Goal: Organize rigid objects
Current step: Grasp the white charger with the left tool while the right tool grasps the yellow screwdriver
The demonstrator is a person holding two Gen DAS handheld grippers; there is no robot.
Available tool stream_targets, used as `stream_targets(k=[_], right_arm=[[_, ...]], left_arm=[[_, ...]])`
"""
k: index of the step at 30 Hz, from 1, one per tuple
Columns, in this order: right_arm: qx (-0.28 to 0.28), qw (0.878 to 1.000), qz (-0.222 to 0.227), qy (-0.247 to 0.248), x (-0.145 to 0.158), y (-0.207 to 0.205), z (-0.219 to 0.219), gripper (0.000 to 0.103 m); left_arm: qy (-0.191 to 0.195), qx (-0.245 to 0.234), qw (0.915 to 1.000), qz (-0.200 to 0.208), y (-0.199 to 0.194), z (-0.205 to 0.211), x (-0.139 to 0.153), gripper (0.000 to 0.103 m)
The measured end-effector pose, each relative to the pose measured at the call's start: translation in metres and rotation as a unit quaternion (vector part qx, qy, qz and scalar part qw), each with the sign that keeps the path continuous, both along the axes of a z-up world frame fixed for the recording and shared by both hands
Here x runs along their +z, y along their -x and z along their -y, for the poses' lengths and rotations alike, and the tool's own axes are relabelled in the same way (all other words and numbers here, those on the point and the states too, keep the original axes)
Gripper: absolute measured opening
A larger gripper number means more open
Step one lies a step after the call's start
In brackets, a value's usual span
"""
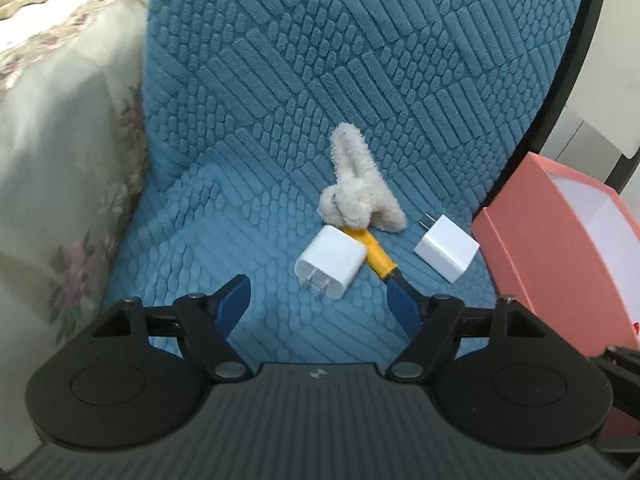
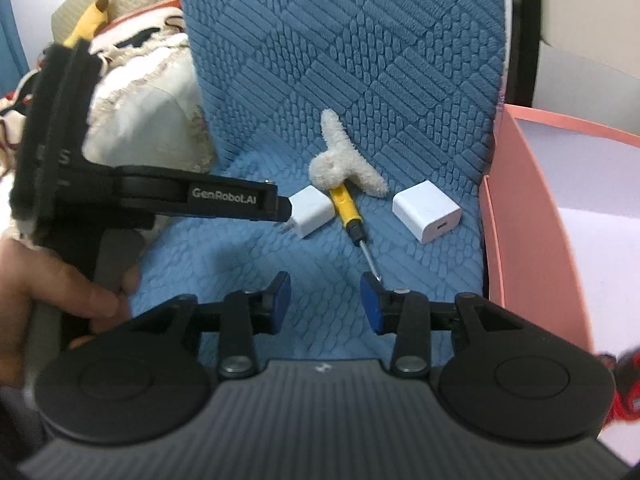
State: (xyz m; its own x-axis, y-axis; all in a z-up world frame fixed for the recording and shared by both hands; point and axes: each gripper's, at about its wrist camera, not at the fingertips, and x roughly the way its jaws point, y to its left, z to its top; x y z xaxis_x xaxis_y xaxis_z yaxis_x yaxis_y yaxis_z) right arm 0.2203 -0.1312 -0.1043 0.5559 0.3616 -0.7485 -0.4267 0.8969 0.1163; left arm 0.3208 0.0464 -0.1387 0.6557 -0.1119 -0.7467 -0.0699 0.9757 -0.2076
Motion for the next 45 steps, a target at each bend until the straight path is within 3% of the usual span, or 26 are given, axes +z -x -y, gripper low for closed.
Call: stream_targets(k=[12,18,25,31,35,45], right_arm=[[-0.003,0.999,-0.02,0.042,-0.044,-0.063,-0.022,0.028],[0.001,0.999,-0.028,0.038,-0.054,-0.084,-0.025,0.025],[0.02,0.999,-0.037,0.035,-0.058,-0.095,-0.031,0.025],[0.026,0.998,-0.041,0.042,-0.065,-0.101,-0.035,0.025],[0.029,0.998,-0.033,0.055,-0.071,-0.099,-0.037,0.019],[0.032,0.998,-0.028,0.055,-0.064,-0.091,-0.031,0.017]], left_arm=[[0.02,-0.044,0.9981,-0.039,-0.055,-0.008,-0.03,0.078],[0.025,-0.057,0.9964,-0.057,-0.074,-0.008,-0.04,0.075],[0.04,-0.081,0.9934,-0.071,-0.082,-0.006,-0.044,0.064],[0.031,-0.089,0.9931,-0.07,-0.082,0.004,-0.047,0.063],[0.018,-0.09,0.9935,-0.067,-0.08,0.01,-0.048,0.064],[0.011,-0.085,0.9942,-0.065,-0.079,0.01,-0.05,0.063]])
